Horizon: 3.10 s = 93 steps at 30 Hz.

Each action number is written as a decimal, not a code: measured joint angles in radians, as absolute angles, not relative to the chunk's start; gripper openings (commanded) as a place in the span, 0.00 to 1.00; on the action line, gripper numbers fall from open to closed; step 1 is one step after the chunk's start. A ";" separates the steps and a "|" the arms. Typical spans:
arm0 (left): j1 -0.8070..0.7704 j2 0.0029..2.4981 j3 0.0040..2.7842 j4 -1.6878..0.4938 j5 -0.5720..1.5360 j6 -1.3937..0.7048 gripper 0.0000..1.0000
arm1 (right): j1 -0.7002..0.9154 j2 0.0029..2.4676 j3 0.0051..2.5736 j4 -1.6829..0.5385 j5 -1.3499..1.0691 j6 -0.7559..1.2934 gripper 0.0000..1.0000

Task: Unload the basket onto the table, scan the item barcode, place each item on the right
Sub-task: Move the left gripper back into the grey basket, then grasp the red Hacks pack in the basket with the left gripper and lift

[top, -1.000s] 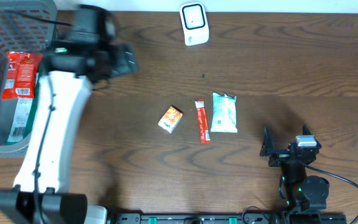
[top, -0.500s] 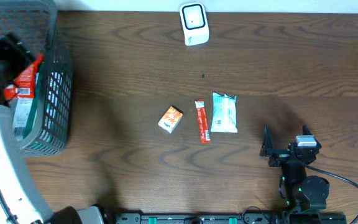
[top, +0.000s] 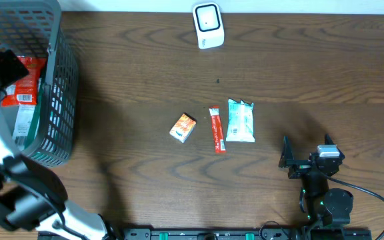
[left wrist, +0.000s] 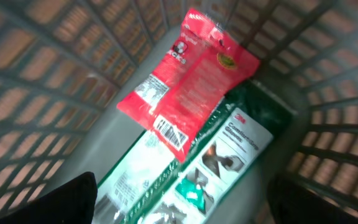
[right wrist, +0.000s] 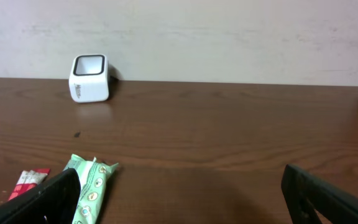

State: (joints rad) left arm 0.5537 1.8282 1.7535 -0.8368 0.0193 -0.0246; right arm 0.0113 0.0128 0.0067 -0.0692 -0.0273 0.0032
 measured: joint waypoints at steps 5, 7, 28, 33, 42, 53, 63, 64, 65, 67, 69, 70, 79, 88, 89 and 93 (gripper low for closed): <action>0.554 1.939 1.753 -0.765 0.019 0.024 0.91 | 0.011 0.013 0.007 -0.069 -0.027 0.003 0.99; 0.554 1.976 1.753 -0.736 0.019 0.040 0.91 | 0.011 0.013 0.007 -0.069 -0.027 0.003 0.99; 0.556 2.217 1.753 -0.629 0.010 0.134 0.63 | 0.011 0.013 0.007 -0.069 -0.027 0.003 0.99; 0.556 2.217 1.753 -0.624 0.001 0.138 0.22 | 0.011 0.013 0.007 -0.069 -0.027 0.003 0.99; 0.555 2.167 1.745 -0.637 0.003 0.107 0.21 | 0.011 0.013 0.007 -0.069 -0.027 0.003 0.99; 0.550 1.612 1.741 -0.653 0.016 -0.091 0.08 | 0.011 0.013 0.007 -0.069 -0.027 0.003 0.99; 0.419 1.221 1.747 -0.957 0.052 -0.252 0.08 | 0.011 0.013 0.007 -0.069 -0.027 0.003 0.99; 0.387 1.200 1.747 -0.997 0.058 -0.258 0.08 | 0.011 0.013 0.007 -0.069 -0.027 0.003 0.99; 0.351 1.182 1.747 -1.037 0.067 -0.262 0.08 | 0.011 0.013 0.007 -0.069 -0.027 0.003 0.99; 0.282 1.161 1.747 -1.095 0.077 -0.266 0.08 | 0.011 0.013 0.007 -0.069 -0.027 0.003 0.99; 0.218 1.152 1.746 -1.131 0.081 -0.267 0.08 | 0.011 0.013 0.007 -0.069 -0.027 0.003 0.99; 0.180 1.150 1.741 -1.146 0.082 -0.270 0.08 | 0.011 0.013 0.007 -0.069 -0.027 0.003 0.99; -0.073 1.161 1.587 -1.185 0.092 -0.312 0.08 | 0.011 0.013 0.007 -0.069 -0.027 0.003 0.99; -0.220 1.175 1.294 -1.031 0.096 -0.374 0.08 | 0.011 0.013 0.007 -0.069 -0.027 0.003 0.99; -0.231 1.176 1.259 -1.008 0.099 -0.387 0.08 | 0.011 0.013 0.007 -0.069 -0.027 0.003 0.99; -0.251 1.176 1.168 -0.933 0.099 -0.418 0.08 | 0.011 0.013 0.007 -0.069 -0.027 0.003 0.99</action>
